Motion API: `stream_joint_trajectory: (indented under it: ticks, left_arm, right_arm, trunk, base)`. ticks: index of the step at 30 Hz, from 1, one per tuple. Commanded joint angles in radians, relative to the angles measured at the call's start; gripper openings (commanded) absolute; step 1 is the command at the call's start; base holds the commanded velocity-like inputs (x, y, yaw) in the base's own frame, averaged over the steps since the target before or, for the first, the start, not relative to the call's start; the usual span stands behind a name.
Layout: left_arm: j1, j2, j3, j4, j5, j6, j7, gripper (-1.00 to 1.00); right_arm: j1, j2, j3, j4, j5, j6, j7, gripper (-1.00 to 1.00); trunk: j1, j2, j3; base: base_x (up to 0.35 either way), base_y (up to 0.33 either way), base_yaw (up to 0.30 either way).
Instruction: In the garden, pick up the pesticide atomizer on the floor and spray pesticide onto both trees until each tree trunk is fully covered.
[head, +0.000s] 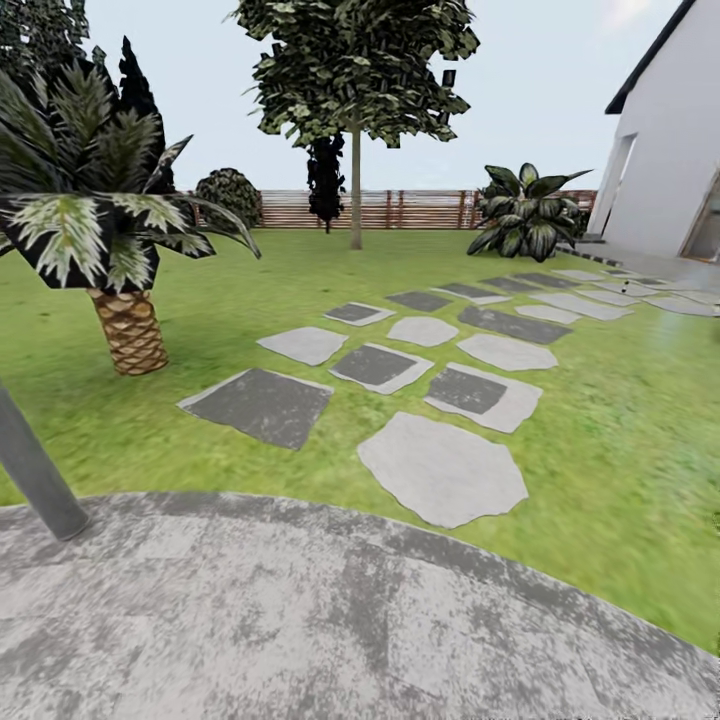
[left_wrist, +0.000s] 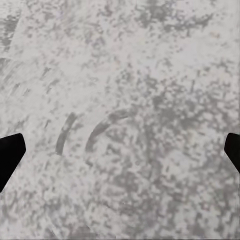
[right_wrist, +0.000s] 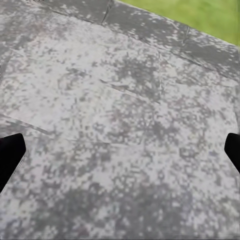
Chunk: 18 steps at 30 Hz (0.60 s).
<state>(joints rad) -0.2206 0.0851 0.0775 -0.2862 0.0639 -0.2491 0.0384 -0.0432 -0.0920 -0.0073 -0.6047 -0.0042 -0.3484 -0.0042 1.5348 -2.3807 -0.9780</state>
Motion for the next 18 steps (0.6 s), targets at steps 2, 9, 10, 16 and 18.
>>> stream_joint_trajectory:
  ticks: [2, 9, 10, 16, 18]
  left_arm:
    - [0.0, 0.0, 0.0, 0.001, 0.007, -0.003, 0.0, 1.0]
    - [0.0, 0.009, -0.001, 0.001, 0.007, -0.004, 0.0, 1.0]
    - [0.0, 0.011, -0.001, 0.001, 0.007, -0.004, 0.0, 1.0]
    - [0.0, 0.017, -0.002, 0.001, 0.007, -0.004, 0.0, 1.0]
    - [0.0, 0.017, -0.003, 0.001, 0.007, -0.004, 0.0, 1.0]
  right_arm:
    - [0.0, 0.0, 0.0, 0.0, 0.0, -0.003, 0.0, 1.0]
    - [-0.001, 0.0, 0.0, 0.0, 0.0, -0.003, 0.0, 1.0]
    - [-0.001, 0.0, 0.0, 0.0, 0.0, -0.003, 0.0, 1.0]
    - [0.0, 0.001, 0.001, 0.0, 0.0, -0.003, 0.0, 1.0]
    - [0.0, 0.001, 0.001, 0.0, 0.0, -0.003, 0.0, 1.0]
  trunk:
    - [0.0, 0.0, -0.002]
    - [0.0, 0.0, -0.006]
    - [0.0, 0.0, -0.007]
    - [0.0, 0.0, -0.01]
    - [0.0, 0.0, -0.012]
  base:
    - [0.2, 0.248, -0.265]
    - [0.283, 0.175, -0.265]
    - [0.314, 0.139, -0.265]
    - [0.321, 0.128, -0.265]
    - [0.324, 0.122, -0.264]
